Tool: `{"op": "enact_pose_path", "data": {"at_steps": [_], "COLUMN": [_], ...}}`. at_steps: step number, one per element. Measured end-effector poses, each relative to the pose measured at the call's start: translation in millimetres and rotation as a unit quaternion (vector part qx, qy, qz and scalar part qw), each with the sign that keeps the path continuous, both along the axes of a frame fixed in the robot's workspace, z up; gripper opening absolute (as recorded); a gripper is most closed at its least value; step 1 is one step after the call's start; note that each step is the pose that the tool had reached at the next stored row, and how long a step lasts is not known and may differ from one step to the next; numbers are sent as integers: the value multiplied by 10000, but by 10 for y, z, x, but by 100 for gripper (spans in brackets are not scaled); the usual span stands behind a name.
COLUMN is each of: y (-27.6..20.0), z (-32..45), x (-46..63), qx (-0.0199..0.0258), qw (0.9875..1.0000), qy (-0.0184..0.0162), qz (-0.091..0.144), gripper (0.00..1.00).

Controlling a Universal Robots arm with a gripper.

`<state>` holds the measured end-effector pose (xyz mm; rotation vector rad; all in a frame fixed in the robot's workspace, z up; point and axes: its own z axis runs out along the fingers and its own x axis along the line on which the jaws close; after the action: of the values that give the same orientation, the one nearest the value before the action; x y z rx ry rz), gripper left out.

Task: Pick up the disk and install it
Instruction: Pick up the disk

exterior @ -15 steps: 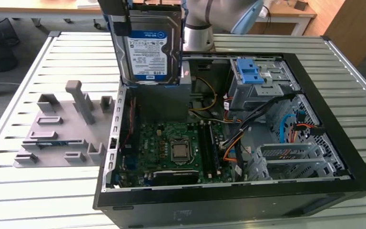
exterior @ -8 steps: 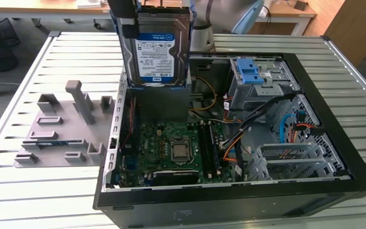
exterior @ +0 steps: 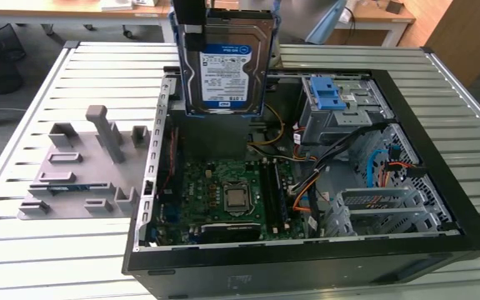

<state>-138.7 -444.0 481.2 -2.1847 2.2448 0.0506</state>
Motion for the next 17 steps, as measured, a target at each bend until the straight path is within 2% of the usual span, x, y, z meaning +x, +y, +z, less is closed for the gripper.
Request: {"op": "enact_pose_path", "data": {"at_steps": [6,12,17], "y": [0,0,0], "z": [0,-2,-2], "x": [198,346,377], "qx": [0,0,0], "qw": [10000,10000,10000], "qy": [0,0,0], "qz": [0,0,0], "gripper": [36,36,36]}}
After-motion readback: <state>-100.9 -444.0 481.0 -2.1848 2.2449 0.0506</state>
